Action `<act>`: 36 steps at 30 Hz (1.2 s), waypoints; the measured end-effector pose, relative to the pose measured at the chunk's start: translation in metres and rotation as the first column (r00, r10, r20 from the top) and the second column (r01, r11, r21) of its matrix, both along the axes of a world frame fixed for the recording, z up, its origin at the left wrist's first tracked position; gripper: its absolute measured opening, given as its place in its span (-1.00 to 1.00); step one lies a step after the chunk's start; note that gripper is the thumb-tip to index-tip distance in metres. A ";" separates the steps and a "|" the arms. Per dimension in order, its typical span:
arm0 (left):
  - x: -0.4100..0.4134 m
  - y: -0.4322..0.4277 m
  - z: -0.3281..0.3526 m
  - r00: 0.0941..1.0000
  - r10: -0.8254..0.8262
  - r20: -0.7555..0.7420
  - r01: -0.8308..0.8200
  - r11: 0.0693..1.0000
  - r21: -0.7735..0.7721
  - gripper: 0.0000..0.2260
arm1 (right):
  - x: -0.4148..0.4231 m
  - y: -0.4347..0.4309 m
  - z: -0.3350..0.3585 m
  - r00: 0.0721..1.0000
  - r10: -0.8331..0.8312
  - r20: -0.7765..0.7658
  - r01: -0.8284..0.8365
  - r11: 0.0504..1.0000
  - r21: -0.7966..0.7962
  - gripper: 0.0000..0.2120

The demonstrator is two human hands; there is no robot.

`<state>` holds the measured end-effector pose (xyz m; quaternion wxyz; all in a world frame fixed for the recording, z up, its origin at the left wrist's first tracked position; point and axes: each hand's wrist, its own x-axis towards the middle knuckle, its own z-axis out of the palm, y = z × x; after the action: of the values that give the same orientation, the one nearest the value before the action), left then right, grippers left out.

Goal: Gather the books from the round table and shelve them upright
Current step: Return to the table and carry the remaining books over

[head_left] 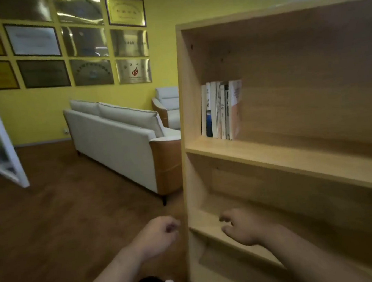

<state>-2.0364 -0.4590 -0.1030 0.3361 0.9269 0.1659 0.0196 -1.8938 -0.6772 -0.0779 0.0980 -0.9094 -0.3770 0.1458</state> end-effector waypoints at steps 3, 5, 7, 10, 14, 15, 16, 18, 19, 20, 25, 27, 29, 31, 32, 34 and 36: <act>-0.023 0.014 -0.037 0.994 0.046 -0.097 -0.046 0.999 -0.002 -0.77 | -0.008 0.014 -0.041 0.998 0.047 -0.049 -0.050 0.997 -0.054 -0.62; -0.038 0.025 -0.061 0.981 0.092 -0.171 -0.097 0.995 -0.023 -0.76 | -0.016 0.027 -0.066 0.991 0.069 -0.116 -0.076 0.995 -0.063 -0.64; -0.049 0.042 -0.088 0.967 0.118 -0.226 -0.128 0.991 -0.033 -0.78 | -0.020 0.043 -0.091 0.983 0.077 -0.169 -0.092 0.992 -0.084 -0.61; -0.057 0.073 -0.127 0.936 0.158 -0.315 -0.183 0.982 -0.050 -0.80 | -0.021 0.072 -0.132 0.968 0.122 -0.220 -0.156 0.977 -0.146 -0.63; -0.058 0.116 -0.189 0.873 0.164 -0.458 -0.248 0.960 -0.129 -0.77 | -0.010 0.121 -0.197 0.938 0.126 -0.324 -0.206 0.951 -0.229 -0.70; -0.058 0.126 -0.205 0.852 0.168 -0.496 -0.275 0.949 -0.152 -0.76 | -0.006 0.134 -0.211 0.928 0.113 -0.356 -0.213 0.943 -0.256 -0.70; -0.057 0.135 -0.218 0.827 0.173 -0.535 -0.309 0.935 -0.175 -0.74 | -0.003 0.146 -0.223 0.913 0.102 -0.396 -0.224 0.935 -0.276 -0.70; -0.054 0.153 -0.236 0.772 0.186 -0.608 -0.401 0.884 -0.239 -0.72 | 0.002 0.166 -0.244 0.879 0.058 -0.474 -0.229 0.922 -0.311 -0.70; -0.052 0.161 -0.240 0.750 0.202 -0.630 -0.456 0.848 -0.271 -0.72 | 0.003 0.175 -0.251 0.863 0.018 -0.504 -0.211 0.921 -0.328 -0.71; -0.050 0.167 -0.243 0.728 0.225 -0.647 -0.507 0.812 -0.289 -0.73 | 0.003 0.180 -0.256 0.847 -0.034 -0.530 -0.177 0.923 -0.342 -0.72; -0.065 0.170 -0.235 0.612 0.213 -0.762 -0.602 0.751 -0.273 -0.71 | -0.011 0.181 -0.249 0.780 -0.262 -0.568 -0.036 0.888 -0.458 -0.75; -0.075 0.160 -0.218 0.577 0.181 -0.796 -0.616 0.737 -0.279 -0.73 | -0.023 0.176 -0.231 0.762 -0.294 -0.578 -0.022 0.879 -0.476 -0.77; -0.086 0.150 -0.188 0.560 0.195 -0.805 -0.646 0.711 -0.277 -0.77 | -0.038 0.173 -0.202 0.718 -0.317 -0.620 -0.025 0.878 -0.478 -0.79; -0.097 0.141 -0.154 0.532 0.191 -0.825 -0.674 0.685 -0.276 -0.79 | -0.052 0.169 -0.164 0.686 -0.335 -0.646 -0.043 0.867 -0.496 -0.81; -0.102 0.138 -0.134 0.527 0.179 -0.831 -0.677 0.680 -0.282 -0.80 | -0.057 0.167 -0.144 0.675 -0.346 -0.652 -0.051 0.860 -0.509 -0.82; -0.112 0.135 -0.097 0.525 0.136 -0.840 -0.659 0.690 -0.300 -0.79 | -0.065 0.166 -0.100 0.663 -0.340 -0.668 -0.094 0.847 -0.524 -0.84; -0.120 0.135 -0.059 0.540 0.065 -0.839 -0.594 0.736 -0.326 -0.77 | -0.072 0.168 -0.061 0.657 -0.312 -0.687 -0.158 0.834 -0.529 -0.86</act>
<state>-2.1563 -0.3243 -0.1622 0.4820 0.6365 0.4744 -0.3707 -1.9661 -0.5096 -0.1390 -0.0128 -0.7707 -0.2034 0.6037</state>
